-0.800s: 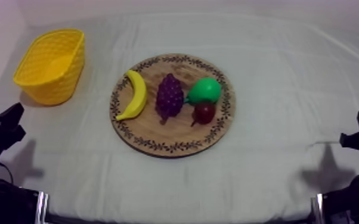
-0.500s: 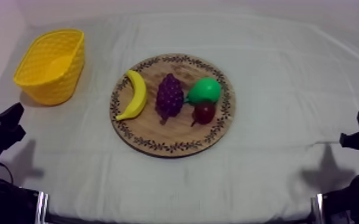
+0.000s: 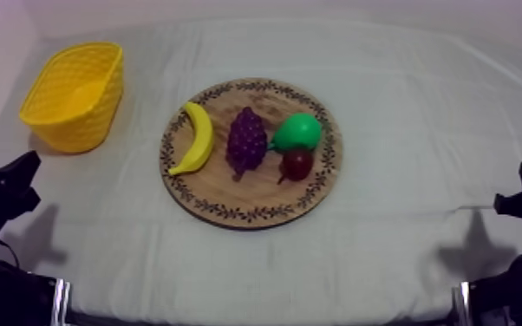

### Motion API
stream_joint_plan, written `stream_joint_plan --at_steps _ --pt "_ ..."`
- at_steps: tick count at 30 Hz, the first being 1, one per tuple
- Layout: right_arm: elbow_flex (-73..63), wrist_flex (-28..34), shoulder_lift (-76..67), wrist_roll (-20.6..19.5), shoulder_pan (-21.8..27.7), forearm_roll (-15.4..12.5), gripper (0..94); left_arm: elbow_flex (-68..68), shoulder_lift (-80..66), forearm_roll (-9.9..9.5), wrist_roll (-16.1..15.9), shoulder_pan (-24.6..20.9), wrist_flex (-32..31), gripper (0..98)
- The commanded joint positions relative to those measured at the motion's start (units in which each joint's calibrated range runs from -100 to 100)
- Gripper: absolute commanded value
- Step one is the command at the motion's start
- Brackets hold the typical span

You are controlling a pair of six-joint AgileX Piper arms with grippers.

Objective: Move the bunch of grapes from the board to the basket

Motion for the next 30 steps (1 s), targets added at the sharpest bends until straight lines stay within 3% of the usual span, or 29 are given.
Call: stream_joint_plan --at_steps 1,10,16,21,30 --pt "-0.05 -0.03 -0.02 -0.04 0.00 -0.01 0.3 0.02 0.00 0.00 0.22 1.36 -0.04 0.1" --pt "-0.05 -0.03 -0.02 -0.05 0.00 -0.01 0.3 -1.39 0.83 0.25 3.01 2.92 2.21 0.1" --pt "-0.05 -0.03 -0.02 -0.05 0.00 -0.01 0.3 -7.54 9.89 1.76 5.56 2.96 4.62 0.0" --pt "-0.05 -0.03 -0.02 -0.05 0.00 -0.01 0.3 -20.09 20.61 2.35 8.78 3.32 13.44 0.0" --pt "-0.05 -0.03 -0.02 -0.05 0.00 -0.01 0.3 -45.13 40.37 4.88 10.30 2.77 35.17 0.0"
